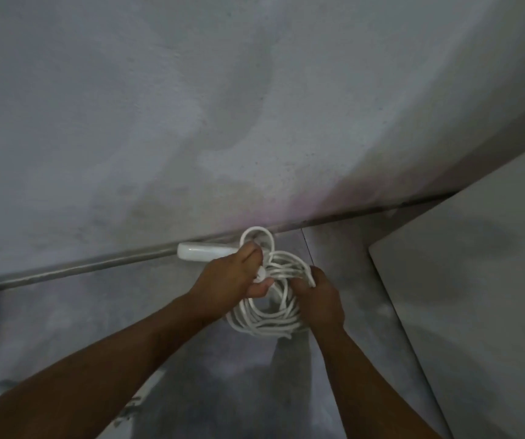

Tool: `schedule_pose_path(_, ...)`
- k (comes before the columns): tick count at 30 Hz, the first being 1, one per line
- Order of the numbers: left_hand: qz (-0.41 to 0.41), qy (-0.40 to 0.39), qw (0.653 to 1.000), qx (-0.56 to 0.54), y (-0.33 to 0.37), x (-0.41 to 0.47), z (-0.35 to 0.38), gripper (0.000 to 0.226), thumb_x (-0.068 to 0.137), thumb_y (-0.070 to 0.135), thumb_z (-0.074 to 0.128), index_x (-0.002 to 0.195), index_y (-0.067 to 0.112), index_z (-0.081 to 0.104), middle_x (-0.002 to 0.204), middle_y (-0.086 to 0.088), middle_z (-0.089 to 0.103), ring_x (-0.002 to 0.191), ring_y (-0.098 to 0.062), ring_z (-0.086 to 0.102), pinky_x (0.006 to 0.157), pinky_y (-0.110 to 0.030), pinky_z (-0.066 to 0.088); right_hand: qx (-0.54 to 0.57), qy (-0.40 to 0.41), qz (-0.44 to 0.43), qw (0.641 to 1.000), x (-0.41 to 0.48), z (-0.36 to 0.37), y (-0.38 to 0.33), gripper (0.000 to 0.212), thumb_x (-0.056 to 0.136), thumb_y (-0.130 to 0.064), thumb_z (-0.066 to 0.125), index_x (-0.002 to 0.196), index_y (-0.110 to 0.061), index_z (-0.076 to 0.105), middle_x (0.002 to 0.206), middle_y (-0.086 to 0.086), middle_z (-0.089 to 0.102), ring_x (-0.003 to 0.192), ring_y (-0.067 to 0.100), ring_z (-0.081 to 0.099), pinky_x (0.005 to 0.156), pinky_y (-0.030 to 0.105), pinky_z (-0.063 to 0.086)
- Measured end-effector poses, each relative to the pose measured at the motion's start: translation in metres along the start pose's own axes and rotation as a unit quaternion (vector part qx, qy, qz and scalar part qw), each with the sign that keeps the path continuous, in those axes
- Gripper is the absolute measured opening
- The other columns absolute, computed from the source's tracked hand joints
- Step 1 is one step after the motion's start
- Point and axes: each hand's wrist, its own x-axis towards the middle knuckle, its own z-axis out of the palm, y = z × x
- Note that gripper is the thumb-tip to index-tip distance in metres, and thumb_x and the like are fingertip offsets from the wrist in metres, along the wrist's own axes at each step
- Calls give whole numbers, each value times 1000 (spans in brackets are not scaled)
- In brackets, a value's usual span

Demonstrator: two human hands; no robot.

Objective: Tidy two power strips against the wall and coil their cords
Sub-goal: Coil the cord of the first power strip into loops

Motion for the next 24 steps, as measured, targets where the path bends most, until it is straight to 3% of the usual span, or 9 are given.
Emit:
schedule_pose_path(2, -59, 10, 997, -44, -5, -3, -8, 38, 84, 45, 62, 91, 8, 58, 97, -6, 59, 76, -25, 63, 58, -29, 41, -2, 14, 16, 1000, -2, -2, 6, 29, 81, -43, 61, 106, -28, 62, 93, -1, 67, 91, 23, 63, 77, 32, 45)
schedule_pose_path(5, -52, 42, 995, -67, -9, -15, -22, 46, 79, 56, 49, 82, 10, 56, 82, -1, 56, 68, -17, 55, 56, -27, 36, 5, 29, 64, 998, -2, -8, 15, 26, 82, -40, 61, 103, -25, 64, 95, 5, 68, 91, 28, 63, 80, 38, 49)
schedule_pose_path(9, -80, 28, 989, -121, -17, -29, -32, 38, 79, 50, 61, 84, 13, 55, 81, 1, 55, 68, -19, 56, 60, -35, 45, 51, 33, 95, 994, 2, -13, 17, 20, 85, -35, 64, 94, -17, 69, 89, 9, 70, 88, 29, 65, 81, 41, 52)
schedule_pose_path(12, -114, -27, 985, -128, -39, -49, -31, 41, 74, 61, 53, 89, 22, 52, 80, 10, 54, 67, -13, 56, 60, -29, 43, 136, 12, 173, 975, 14, -22, 8, 15, 82, -27, 69, 85, -12, 68, 86, 13, 69, 83, 31, 66, 78, 41, 55)
schedule_pose_path(16, -195, -137, 968, -74, -37, -81, 13, 35, 85, 53, 55, 107, 29, 42, 82, 10, 57, 80, -18, 64, 62, -24, 36, 240, -52, 279, 928, 21, -33, -2, 18, 86, -17, 68, 79, -1, 63, 78, 21, 64, 69, 29, 62, 66, 39, 51)
schedule_pose_path(18, -225, -177, 953, -100, -25, -78, 40, 43, 89, 50, 53, 122, 26, 40, 98, 3, 64, 97, -23, 64, 70, -26, 39, 238, -68, 291, 924, 20, -36, -3, 20, 88, -17, 65, 78, 0, 64, 71, 19, 65, 64, 28, 61, 62, 36, 51)
schedule_pose_path(20, -263, -212, 927, -164, -14, -69, 58, 50, 90, 47, 54, 133, 24, 42, 120, -1, 64, 114, -20, 59, 86, -25, 42, 230, -79, 296, 923, 21, -40, -3, 26, 90, -19, 61, 69, -3, 61, 51, 12, 63, 50, 24, 61, 49, 27, 49)
schedule_pose_path(22, -272, -178, 905, -273, -3, -65, 70, 43, 89, 36, 61, 128, 21, 54, 128, 2, 62, 121, -13, 55, 100, -24, 41, 223, -82, 301, 924, 19, -43, -5, 31, 91, -19, 58, 62, -7, 55, 36, 5, 55, 30, 16, 54, 33, 17, 40)
schedule_pose_path(24, -295, -124, 882, -345, 11, -62, 75, 28, 90, 19, 63, 117, 13, 62, 117, -1, 66, 113, -12, 58, 97, -25, 46, 229, -75, 300, 923, 17, -44, -7, 34, 92, -19, 58, 60, -8, 53, 32, 3, 52, 22, 12, 48, 29, 12, 35)
